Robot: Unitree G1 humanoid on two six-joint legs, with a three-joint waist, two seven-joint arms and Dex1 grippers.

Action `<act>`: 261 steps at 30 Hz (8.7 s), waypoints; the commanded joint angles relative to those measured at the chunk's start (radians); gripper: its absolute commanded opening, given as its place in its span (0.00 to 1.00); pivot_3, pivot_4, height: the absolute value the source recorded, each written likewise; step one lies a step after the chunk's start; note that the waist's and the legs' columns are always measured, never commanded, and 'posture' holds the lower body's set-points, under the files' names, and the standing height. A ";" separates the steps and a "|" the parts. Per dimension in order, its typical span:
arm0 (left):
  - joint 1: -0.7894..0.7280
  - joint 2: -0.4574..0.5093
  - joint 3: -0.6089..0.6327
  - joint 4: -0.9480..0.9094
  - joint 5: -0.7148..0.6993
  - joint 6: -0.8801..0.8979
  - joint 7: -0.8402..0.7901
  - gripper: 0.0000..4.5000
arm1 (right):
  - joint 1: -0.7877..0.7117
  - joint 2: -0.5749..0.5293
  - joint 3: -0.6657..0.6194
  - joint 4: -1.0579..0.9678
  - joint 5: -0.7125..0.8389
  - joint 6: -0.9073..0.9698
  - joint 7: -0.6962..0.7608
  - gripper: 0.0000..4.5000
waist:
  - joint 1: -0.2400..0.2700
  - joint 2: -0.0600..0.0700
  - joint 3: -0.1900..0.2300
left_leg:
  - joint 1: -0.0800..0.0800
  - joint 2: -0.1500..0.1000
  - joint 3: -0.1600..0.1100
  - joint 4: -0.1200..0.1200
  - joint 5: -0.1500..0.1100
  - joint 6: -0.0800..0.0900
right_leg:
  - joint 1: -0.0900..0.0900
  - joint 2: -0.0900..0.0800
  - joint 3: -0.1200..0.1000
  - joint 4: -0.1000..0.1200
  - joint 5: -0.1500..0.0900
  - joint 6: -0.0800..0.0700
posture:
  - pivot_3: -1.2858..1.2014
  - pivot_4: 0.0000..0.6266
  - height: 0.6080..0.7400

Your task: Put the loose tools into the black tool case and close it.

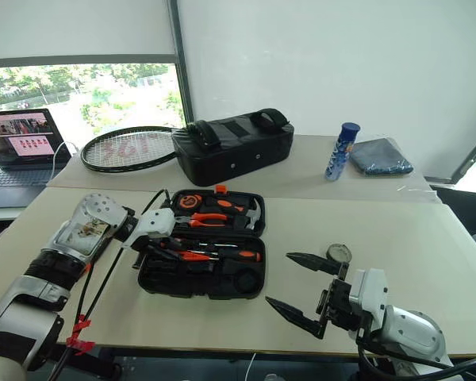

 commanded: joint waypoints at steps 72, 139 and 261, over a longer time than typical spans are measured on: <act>0.092 -0.011 0.089 0.007 -0.080 -0.039 0.083 0.02 | -0.090 -0.004 0.039 -0.017 0.002 0.025 -0.040 1.00 | 0.014 0.005 -0.003 | -0.003 0.000 -0.002 0.008 0.000 0.001 | 0.001 0.000 -0.001 0.001 0.001 0.001 | 0.52 0.24 1.00; 0.313 0.010 0.316 -0.256 -0.338 0.123 0.168 0.02 | -0.065 -0.011 0.001 0.016 0.009 0.009 -0.005 1.00 | 0.009 0.008 -0.004 | -0.002 0.000 -0.001 0.009 -0.001 0.001 | 0.002 0.000 0.000 0.001 0.000 0.005 | 0.52 0.24 1.00; 0.116 0.027 0.118 -0.249 -0.243 0.069 0.005 0.69 | 0.009 0.038 0.040 -0.050 -0.042 -0.022 -0.109 1.00 | 0.013 0.003 -0.005 | -0.004 0.000 0.000 0.010 -0.001 0.001 | 0.001 0.000 0.000 0.000 0.001 0.003 | 0.52 0.24 1.00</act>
